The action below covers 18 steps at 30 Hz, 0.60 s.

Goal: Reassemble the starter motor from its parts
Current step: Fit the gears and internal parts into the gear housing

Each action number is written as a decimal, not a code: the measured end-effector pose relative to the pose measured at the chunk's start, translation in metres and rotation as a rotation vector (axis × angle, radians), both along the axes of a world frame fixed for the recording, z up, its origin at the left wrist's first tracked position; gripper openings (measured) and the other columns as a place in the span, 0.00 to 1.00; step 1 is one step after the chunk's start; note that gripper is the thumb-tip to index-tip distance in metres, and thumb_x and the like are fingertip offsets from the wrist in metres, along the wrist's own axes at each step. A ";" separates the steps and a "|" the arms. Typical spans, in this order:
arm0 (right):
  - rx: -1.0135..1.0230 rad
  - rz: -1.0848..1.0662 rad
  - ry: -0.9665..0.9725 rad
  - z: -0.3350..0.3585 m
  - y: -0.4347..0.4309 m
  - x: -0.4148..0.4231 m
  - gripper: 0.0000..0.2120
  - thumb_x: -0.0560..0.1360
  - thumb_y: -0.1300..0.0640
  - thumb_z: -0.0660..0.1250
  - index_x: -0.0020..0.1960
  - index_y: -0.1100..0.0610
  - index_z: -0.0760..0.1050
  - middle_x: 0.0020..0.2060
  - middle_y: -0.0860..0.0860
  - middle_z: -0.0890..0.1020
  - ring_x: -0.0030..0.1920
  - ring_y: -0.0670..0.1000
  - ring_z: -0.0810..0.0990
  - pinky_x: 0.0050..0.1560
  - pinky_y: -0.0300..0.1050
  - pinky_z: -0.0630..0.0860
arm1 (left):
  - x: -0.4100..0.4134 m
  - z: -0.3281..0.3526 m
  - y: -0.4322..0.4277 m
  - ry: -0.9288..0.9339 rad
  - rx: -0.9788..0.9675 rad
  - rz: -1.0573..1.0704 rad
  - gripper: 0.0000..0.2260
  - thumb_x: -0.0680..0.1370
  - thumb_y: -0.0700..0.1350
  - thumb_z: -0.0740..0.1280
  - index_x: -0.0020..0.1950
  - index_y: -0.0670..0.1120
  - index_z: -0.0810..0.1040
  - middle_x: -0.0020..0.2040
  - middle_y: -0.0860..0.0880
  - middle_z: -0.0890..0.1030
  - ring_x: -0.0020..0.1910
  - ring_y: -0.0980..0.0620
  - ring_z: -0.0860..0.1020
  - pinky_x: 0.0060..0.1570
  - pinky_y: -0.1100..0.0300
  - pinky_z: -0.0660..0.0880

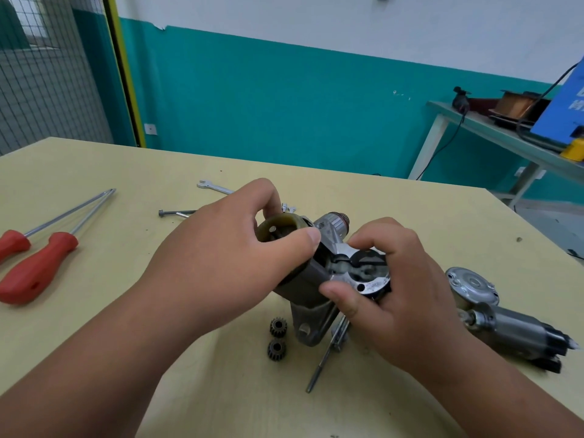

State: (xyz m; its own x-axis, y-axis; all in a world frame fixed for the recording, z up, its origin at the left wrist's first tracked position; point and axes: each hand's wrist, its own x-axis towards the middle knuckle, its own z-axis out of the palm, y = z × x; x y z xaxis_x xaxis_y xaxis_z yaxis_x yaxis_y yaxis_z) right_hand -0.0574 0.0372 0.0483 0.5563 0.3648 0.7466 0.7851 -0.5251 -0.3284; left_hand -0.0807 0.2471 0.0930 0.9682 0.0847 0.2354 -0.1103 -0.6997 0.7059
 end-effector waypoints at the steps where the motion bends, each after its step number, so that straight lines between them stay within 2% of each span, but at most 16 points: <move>1: 0.005 0.000 0.004 0.001 0.000 0.000 0.23 0.81 0.33 0.60 0.62 0.51 0.66 0.52 0.41 0.72 0.44 0.41 0.72 0.44 0.29 0.69 | 0.000 0.000 0.001 -0.002 -0.016 -0.009 0.24 0.63 0.76 0.58 0.48 0.61 0.72 0.35 0.53 0.81 0.38 0.50 0.81 0.38 0.45 0.80; 3: 0.010 0.005 0.010 0.001 -0.001 -0.001 0.23 0.80 0.34 0.62 0.62 0.50 0.66 0.52 0.38 0.70 0.43 0.41 0.72 0.43 0.30 0.69 | 0.000 0.001 0.001 -0.004 -0.036 -0.016 0.24 0.63 0.76 0.57 0.49 0.61 0.73 0.36 0.53 0.82 0.39 0.50 0.81 0.38 0.45 0.81; 6: -0.013 -0.005 -0.010 0.001 -0.001 -0.001 0.22 0.76 0.39 0.68 0.62 0.51 0.66 0.51 0.42 0.71 0.43 0.40 0.70 0.43 0.30 0.68 | 0.001 0.000 0.000 -0.015 -0.023 0.010 0.26 0.63 0.77 0.56 0.48 0.60 0.73 0.35 0.53 0.82 0.38 0.51 0.82 0.35 0.48 0.80; 12: -0.060 -0.045 -0.011 0.002 0.003 -0.003 0.20 0.76 0.39 0.67 0.59 0.49 0.68 0.48 0.36 0.66 0.42 0.40 0.69 0.44 0.31 0.68 | 0.000 -0.003 -0.003 -0.010 0.022 0.100 0.27 0.64 0.77 0.53 0.46 0.58 0.71 0.35 0.54 0.82 0.38 0.51 0.81 0.36 0.48 0.80; 18: -0.077 -0.038 -0.061 0.001 0.005 -0.003 0.19 0.77 0.40 0.67 0.60 0.51 0.68 0.48 0.44 0.70 0.41 0.44 0.69 0.40 0.34 0.67 | 0.000 -0.004 -0.009 0.034 0.135 0.157 0.28 0.64 0.78 0.46 0.45 0.58 0.68 0.35 0.55 0.79 0.36 0.54 0.77 0.31 0.56 0.66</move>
State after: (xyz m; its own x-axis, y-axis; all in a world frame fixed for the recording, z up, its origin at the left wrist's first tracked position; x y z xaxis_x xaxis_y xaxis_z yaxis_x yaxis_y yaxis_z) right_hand -0.0608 0.0425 0.0489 0.5256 0.4021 0.7497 0.7812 -0.5770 -0.2382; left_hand -0.0806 0.2383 0.0892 0.9532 0.2048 0.2225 0.0294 -0.7949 0.6060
